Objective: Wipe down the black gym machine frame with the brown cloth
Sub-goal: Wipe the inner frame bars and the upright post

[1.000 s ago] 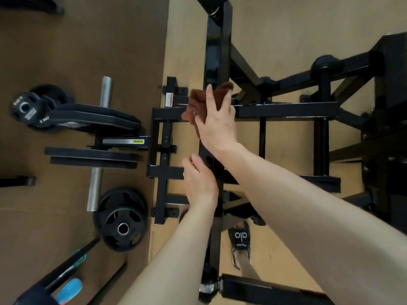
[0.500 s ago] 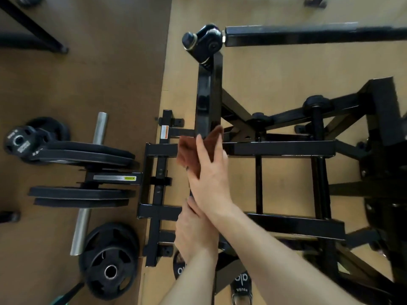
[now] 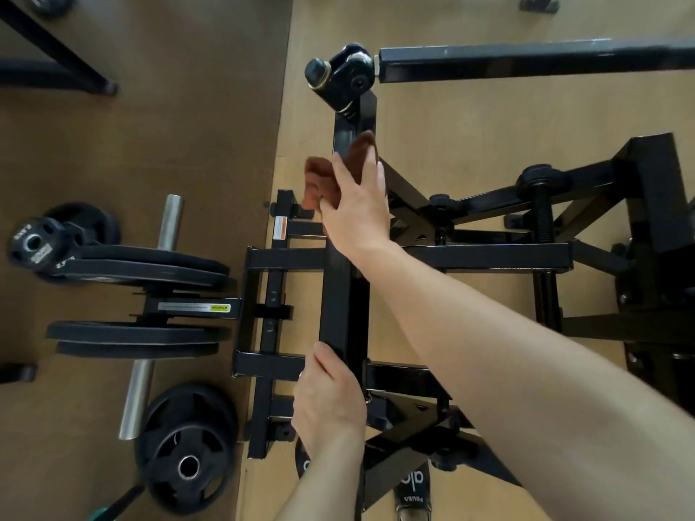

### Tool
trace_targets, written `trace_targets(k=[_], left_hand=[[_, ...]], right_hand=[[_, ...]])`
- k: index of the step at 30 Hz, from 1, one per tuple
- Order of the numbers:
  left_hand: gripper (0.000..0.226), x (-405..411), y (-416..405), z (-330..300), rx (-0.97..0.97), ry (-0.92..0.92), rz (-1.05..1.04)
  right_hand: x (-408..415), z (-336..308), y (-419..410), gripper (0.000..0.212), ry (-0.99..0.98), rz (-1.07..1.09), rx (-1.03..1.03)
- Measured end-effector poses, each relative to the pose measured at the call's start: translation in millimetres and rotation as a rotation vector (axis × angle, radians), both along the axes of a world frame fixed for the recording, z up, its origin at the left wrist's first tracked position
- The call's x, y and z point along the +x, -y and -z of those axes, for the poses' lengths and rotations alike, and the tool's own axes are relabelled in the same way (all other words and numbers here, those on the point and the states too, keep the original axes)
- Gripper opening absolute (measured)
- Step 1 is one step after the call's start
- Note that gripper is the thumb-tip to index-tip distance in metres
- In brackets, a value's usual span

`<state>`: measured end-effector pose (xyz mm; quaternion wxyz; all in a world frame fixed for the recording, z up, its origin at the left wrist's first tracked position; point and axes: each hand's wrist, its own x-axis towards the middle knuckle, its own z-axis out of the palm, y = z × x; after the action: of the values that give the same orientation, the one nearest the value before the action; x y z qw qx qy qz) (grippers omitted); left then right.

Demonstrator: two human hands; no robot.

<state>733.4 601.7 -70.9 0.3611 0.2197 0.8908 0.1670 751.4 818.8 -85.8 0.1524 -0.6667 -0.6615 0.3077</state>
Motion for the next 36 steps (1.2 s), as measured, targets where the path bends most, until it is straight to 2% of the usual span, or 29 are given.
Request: trace_targets(k=[4, 7, 9, 13, 17, 21, 25, 31, 36], left_hand=[[0.040, -0.5, -3.1, -5.8, 0.014, 0.018, -0.011], [0.032, -0.8, -2.9, -4.6, -0.007, 0.016, 0.001], [0.031, 0.1, -3.0, -6.2, -0.013, 0.010, 0.003], [0.041, -0.4, -3.7, -6.4, -0.001, 0.011, 0.005], [0.041, -0.5, -0.7, -1.7, 0.006, 0.007, 0.003], [0.045, -2.2, 0.9, -1.2, 0.013, 0.005, 0.008], [0.047, -0.1, 0.7, -0.4, 0.003, -0.001, 0.011], [0.050, 0.7, -4.9, -8.4, -0.021, 0.007, 0.003], [0.046, 0.7, -2.5, -6.4, 0.010, 0.008, -0.011]], right_hand=[[5.2, 1.6, 55.7, 0.078, -0.107, -0.033, 0.029], [12.4, 0.4, 130.5, 0.077, -0.087, -0.097, 0.009], [14.4, 4.0, 144.8, 0.075, -0.057, -0.107, 0.013], [8.2, 4.6, 87.9, 0.078, -0.006, -0.098, 0.054], [2.4, -0.6, 1.9, 0.076, -0.015, -0.004, 0.052], [-3.7, -2.2, -37.1, 0.074, -0.034, 0.096, 0.082], [-1.2, -4.4, -13.9, 0.082, -0.052, 0.083, 0.048], [7.7, -4.7, 99.8, 0.091, -0.114, -0.015, 0.020], [6.9, -3.1, 36.9, 0.092, -0.061, -0.021, 0.026]])
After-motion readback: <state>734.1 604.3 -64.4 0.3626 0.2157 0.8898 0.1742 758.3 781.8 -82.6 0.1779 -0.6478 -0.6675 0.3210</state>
